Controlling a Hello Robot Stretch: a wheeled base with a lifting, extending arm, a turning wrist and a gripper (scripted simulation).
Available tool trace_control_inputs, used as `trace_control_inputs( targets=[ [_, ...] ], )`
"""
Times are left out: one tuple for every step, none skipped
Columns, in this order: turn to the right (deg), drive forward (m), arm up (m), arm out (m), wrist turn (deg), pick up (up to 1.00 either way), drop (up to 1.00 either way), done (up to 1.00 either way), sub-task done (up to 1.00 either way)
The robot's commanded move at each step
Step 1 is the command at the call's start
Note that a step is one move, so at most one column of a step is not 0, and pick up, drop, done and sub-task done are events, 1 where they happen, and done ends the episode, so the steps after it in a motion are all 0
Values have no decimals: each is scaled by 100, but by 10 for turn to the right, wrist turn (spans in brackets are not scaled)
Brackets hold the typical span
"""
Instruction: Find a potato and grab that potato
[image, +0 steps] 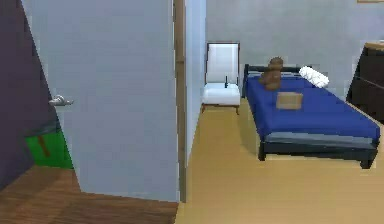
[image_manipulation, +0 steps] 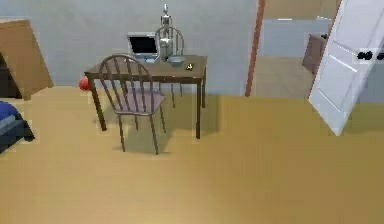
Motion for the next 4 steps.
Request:
trace_control_inputs(
  targets=[
    [450, 0, 0, 0, 0, 0, 0, 0, 0],
    [300, 0, 0, 0, 0, 0, 0, 0, 0],
    [0, 5, 0, 0, 0, 0, 0, 0, 0],
    [-450, 0, 0, 0, 0, 0, 0, 0, 0]
  ],
)
